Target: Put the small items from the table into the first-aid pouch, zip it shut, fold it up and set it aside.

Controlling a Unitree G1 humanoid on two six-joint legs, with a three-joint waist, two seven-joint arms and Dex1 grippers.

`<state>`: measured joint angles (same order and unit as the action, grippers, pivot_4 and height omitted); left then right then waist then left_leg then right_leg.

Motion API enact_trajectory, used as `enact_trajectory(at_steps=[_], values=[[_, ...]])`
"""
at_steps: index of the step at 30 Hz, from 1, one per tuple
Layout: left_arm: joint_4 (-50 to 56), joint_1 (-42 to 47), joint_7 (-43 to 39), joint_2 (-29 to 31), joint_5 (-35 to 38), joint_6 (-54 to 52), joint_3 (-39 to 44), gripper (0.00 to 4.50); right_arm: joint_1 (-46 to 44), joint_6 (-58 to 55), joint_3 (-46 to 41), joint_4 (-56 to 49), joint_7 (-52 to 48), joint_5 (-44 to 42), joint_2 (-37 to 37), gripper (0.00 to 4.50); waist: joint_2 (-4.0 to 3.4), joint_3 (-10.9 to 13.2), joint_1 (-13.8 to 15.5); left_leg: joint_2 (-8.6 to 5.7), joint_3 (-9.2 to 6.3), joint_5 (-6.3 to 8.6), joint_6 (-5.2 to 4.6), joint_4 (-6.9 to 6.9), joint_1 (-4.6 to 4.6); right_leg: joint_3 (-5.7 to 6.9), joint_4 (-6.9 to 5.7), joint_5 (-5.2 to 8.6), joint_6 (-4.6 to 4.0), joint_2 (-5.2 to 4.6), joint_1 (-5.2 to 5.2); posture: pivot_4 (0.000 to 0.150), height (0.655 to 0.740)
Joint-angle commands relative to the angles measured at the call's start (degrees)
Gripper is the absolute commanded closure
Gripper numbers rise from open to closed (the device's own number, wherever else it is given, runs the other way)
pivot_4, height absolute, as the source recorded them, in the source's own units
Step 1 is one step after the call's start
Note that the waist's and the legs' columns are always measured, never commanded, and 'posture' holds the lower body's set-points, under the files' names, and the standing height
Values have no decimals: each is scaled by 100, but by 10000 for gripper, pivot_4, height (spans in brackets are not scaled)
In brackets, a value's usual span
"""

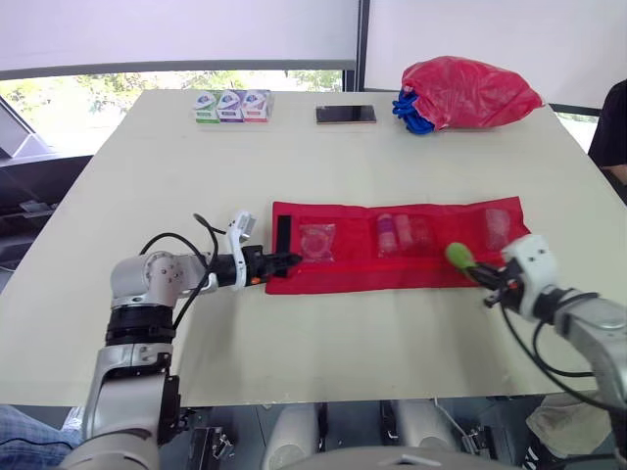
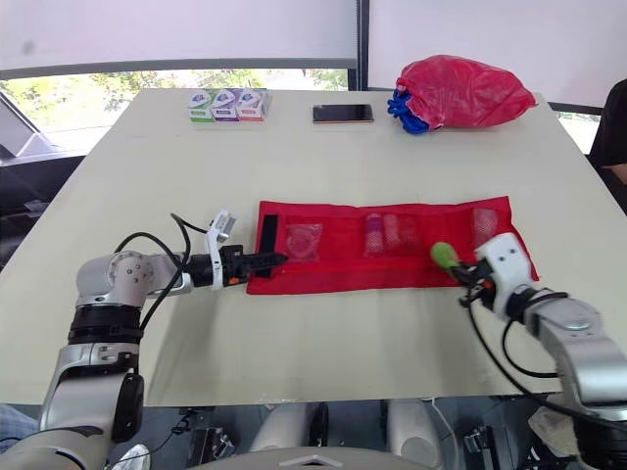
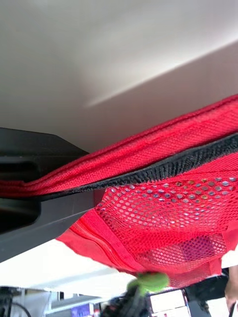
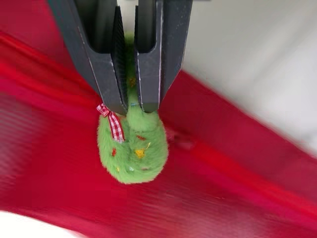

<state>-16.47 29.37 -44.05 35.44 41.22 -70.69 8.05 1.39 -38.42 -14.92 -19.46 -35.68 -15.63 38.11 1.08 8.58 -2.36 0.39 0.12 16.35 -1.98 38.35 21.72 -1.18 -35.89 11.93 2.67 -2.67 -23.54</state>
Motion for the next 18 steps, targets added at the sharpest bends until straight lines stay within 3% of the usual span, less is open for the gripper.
enact_trajectory(at_steps=[1, 7, 16, 18], values=[[-142, -271, -12, 330, -304, 155, 25, 45000, 99, 364, -566, 405, 216, 269, 287, 44822, 1, 0, -3, 0, 2, 0, 0, -1, 0, -2, 0, 0, 0, 0, -1, 1500, 7400], [-321, -577, -136, 721, -465, 441, 58, 45000, 159, 615, -890, 927, 513, 535, 544, 44822, 2, 0, -18, 6, 17, 0, 0, -4, -6, -14, 0, 3, -2, 8, -2, 1500, 7400], [-1103, -335, -235, 1194, -779, 1201, -20, 45000, 231, 324, -1001, 516, 477, 136, 395, 44822, 1, -1, -5, 18, 23, 0, 0, -5, -11, -22, -1, 15, 14, 13, -3, 1500, 7400], [-1133, -308, -288, 1284, -755, 1137, -74, 45000, 162, -35, -1285, 305, 372, -385, 291, 37133, -2, -2, -3, 20, 25, 0, 0, -5, -12, -23, -1, 15, 13, 14, -3, 1500, 7400]])
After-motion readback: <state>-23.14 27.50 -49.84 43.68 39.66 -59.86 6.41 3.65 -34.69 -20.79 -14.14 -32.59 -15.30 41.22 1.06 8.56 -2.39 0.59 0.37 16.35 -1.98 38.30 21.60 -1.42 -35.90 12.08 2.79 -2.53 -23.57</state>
